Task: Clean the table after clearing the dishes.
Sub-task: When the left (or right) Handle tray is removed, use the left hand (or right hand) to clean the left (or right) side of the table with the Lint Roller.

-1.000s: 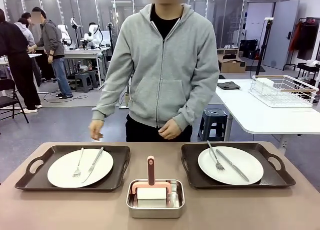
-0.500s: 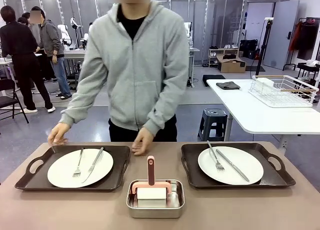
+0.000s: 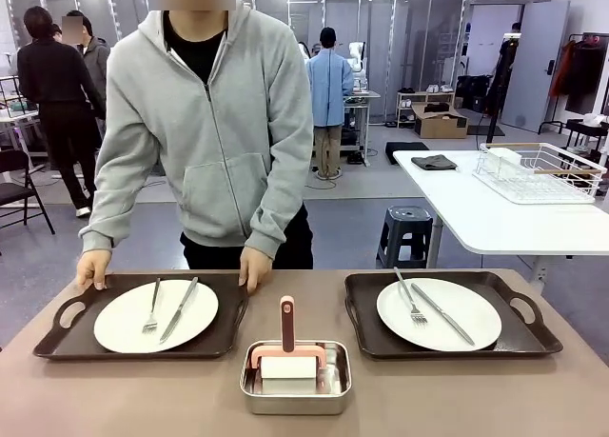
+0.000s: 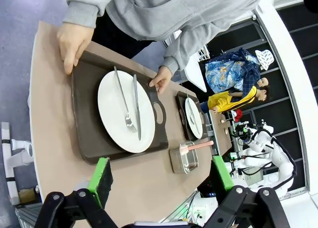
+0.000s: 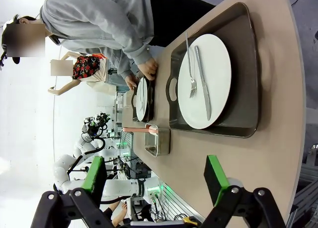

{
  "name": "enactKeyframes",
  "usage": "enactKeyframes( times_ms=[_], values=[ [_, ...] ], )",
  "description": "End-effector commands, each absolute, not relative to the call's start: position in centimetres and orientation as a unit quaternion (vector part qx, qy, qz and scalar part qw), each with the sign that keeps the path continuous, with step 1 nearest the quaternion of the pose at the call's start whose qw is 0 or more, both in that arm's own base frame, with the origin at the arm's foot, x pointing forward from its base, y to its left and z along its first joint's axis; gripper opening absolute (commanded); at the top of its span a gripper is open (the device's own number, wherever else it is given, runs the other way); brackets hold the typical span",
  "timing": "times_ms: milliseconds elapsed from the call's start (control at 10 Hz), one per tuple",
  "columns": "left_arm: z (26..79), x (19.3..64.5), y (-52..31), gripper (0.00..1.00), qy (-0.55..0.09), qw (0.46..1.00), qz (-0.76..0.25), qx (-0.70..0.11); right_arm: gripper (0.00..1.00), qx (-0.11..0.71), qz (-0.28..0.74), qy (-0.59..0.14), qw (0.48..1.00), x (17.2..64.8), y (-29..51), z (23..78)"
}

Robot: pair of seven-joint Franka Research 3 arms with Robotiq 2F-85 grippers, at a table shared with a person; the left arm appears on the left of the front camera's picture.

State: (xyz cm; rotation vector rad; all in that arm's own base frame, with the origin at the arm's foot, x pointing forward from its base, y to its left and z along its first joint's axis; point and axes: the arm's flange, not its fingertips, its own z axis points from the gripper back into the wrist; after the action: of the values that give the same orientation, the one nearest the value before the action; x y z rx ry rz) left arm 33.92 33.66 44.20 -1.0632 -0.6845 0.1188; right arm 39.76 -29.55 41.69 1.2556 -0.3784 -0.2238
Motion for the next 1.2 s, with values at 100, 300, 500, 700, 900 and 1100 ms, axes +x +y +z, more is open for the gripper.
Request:
enactKeyframes(
  times_ms=[100, 300, 500, 700, 900, 1100],
  values=[
    [44.3, 33.8, 33.8, 1.00, -0.322, 0.804, 0.055, -0.496, 1.00, 0.583, -0.104, -0.176, 0.786, 39.7, -29.6, 41.7],
    [44.3, 33.8, 33.8, 1.00, -0.322, 0.804, 0.055, -0.496, 1.00, 0.583, -0.104, -0.176, 0.786, 39.7, -29.6, 41.7],
    [44.3, 33.8, 33.8, 1.00, -0.322, 0.804, 0.055, -0.496, 1.00, 0.583, -0.104, -0.176, 0.786, 39.7, -29.6, 41.7],
    [44.3, 33.8, 33.8, 1.00, -0.322, 0.804, 0.055, -0.496, 1.00, 0.583, -0.104, -0.176, 0.786, 39.7, -29.6, 41.7],
    [44.2, 33.9, 33.7, 1.00, -0.320, 0.805, 0.055, -0.497, 1.00, 0.583, -0.104, -0.176, 0.786, 39.7, -29.6, 41.7],
    [47.6, 35.4, 30.9, 1.00, -0.344, 0.820, -0.070, -0.451, 1.00, 0.583, -0.104, -0.176, 0.786, 39.7, -29.6, 41.7]
  ],
)
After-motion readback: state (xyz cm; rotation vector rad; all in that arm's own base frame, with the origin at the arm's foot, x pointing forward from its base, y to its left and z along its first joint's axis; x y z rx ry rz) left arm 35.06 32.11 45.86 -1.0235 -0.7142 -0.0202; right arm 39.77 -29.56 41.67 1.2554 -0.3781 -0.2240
